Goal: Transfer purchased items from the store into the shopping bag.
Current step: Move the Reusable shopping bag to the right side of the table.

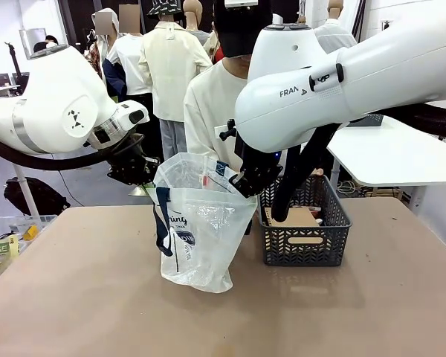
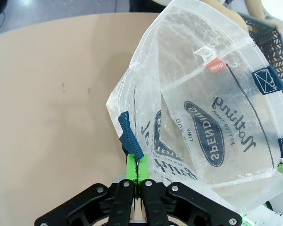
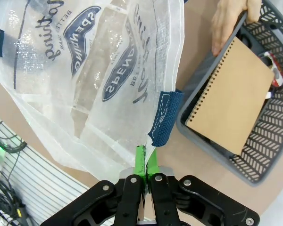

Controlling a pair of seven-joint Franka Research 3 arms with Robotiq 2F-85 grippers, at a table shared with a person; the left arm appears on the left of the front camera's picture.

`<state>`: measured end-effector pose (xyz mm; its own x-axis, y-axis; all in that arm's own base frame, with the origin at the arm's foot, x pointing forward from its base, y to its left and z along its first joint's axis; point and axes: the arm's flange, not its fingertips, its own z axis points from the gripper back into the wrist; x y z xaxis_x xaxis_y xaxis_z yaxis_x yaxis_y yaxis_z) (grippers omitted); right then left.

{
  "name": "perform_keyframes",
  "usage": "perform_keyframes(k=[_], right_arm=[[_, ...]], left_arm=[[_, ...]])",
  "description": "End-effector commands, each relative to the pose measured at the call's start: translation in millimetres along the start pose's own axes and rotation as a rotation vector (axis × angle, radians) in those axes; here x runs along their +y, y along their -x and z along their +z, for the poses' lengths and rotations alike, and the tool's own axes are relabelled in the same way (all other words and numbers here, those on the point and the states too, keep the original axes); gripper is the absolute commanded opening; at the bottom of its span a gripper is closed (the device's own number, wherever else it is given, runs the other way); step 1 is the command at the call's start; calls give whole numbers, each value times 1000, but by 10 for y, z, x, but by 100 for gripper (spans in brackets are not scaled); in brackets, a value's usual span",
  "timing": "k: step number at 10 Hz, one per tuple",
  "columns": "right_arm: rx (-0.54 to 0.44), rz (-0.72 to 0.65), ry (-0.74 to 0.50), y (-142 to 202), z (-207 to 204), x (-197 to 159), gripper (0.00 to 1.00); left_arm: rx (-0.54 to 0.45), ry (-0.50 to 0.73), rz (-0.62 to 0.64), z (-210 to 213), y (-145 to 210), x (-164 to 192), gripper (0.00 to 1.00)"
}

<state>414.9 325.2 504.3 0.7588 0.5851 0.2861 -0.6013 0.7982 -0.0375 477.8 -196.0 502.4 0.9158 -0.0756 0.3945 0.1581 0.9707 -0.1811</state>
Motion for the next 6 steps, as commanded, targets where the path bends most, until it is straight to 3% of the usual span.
perform_keyframes(k=[1, 6], right_arm=[[-3, -5, 3, 2, 14, -20, 0], [-3, -5, 3, 2, 14, -20, 0]], left_arm=[[-3, 0, 1, 14, -11, 9, 0], [-3, 0, 1, 14, -11, 9, 0]])
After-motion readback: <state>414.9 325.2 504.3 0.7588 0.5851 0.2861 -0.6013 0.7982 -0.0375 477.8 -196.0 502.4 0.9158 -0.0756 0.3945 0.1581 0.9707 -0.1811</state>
